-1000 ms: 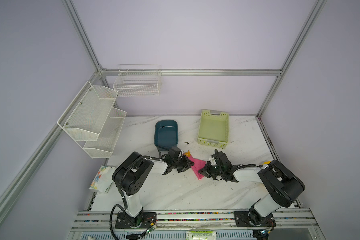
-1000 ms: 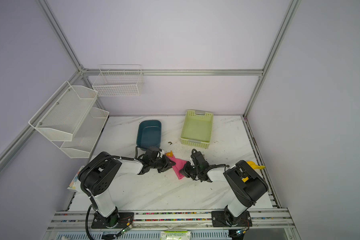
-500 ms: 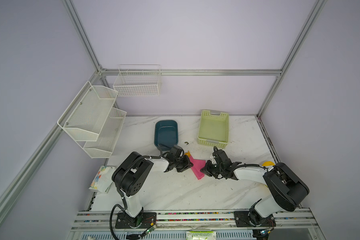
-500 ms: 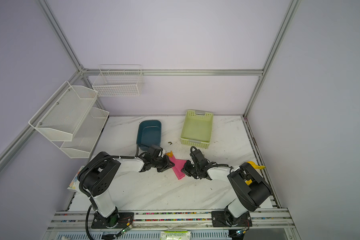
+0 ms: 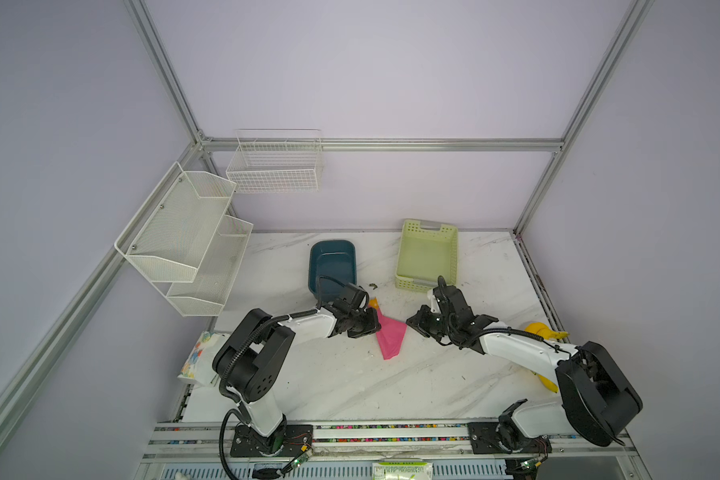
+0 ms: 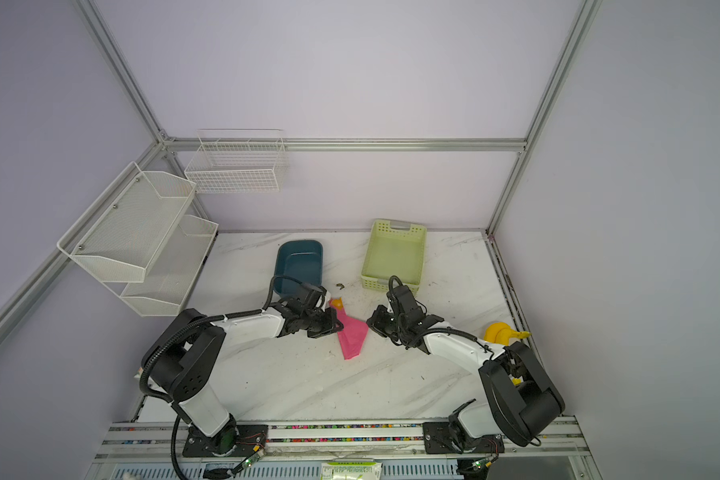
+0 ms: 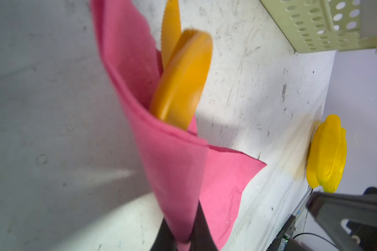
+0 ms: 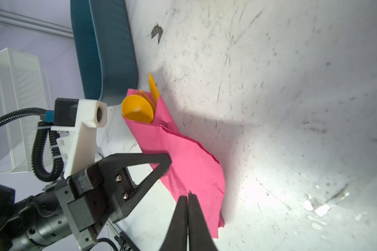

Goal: Place the utensils on the paper napkin and roll it up
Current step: 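Lift the napkin bundle upright with the left gripper while the right gripper holds the flap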

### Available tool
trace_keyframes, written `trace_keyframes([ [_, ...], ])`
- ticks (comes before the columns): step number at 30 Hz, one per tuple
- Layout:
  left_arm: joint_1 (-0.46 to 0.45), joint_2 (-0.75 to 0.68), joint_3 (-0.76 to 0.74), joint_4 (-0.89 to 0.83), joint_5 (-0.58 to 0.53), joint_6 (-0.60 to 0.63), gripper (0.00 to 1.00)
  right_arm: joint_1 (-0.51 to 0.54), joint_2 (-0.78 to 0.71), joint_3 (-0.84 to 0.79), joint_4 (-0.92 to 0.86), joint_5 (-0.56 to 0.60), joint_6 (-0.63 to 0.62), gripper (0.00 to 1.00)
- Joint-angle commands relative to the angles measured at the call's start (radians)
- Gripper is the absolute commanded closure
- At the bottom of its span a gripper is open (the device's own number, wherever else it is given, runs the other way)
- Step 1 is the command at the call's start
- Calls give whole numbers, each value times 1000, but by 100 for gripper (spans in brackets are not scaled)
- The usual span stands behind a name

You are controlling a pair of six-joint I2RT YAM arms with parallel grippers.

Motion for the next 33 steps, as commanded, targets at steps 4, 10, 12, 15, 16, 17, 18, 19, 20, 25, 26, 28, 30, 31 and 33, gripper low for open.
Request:
trace_keyframes([
  [4, 9, -88, 137, -51, 31, 189, 100, -41, -83, 59, -28, -12, -154, 90],
  [10, 8, -179, 167, -57, 85, 335, 100, -44, -159, 119, -13, -39, -355, 90],
  [12, 9, -221, 176, -41, 114, 380, 100, -44, -193, 140, -7, -50, -432, 89],
  [15, 10, -278, 195, -15, 167, 445, 100, -44, -237, 168, 6, -70, -523, 87],
  [16, 11, -287, 201, -3, 192, 462, 100, -44, -251, 171, 22, -97, -566, 86],
  [17, 11, -332, 203, 20, 220, 483, 100, -44, -276, 169, 48, -107, -604, 86],
  [18, 11, -351, 204, 45, 246, 496, 100, -44, -308, 157, 90, -118, -623, 85],
  [19, 11, -364, 205, 64, 270, 509, 100, -44, -338, 144, 126, -120, -633, 83],
  [20, 11, -380, 209, 82, 296, 525, 100, -44, -371, 131, 166, -127, -656, 80],
  [25, 13, -445, 222, 179, 393, 574, 100, -43, -471, 112, 272, -223, -750, 56],
  [26, 13, -455, 226, 202, 408, 578, 100, -44, -480, 115, 282, -253, -769, 53],
  [28, 13, -471, 241, 236, 428, 577, 100, -44, -496, 122, 288, -287, -795, 46],
  [30, 13, -480, 261, 262, 440, 568, 100, -44, -510, 122, 302, -296, -800, 41],
  [31, 13, -481, 276, 271, 448, 563, 100, -44, -517, 118, 317, -297, -797, 39],
  [33, 13, -483, 306, 280, 454, 553, 100, -44, -526, 98, 381, -322, -771, 36],
])
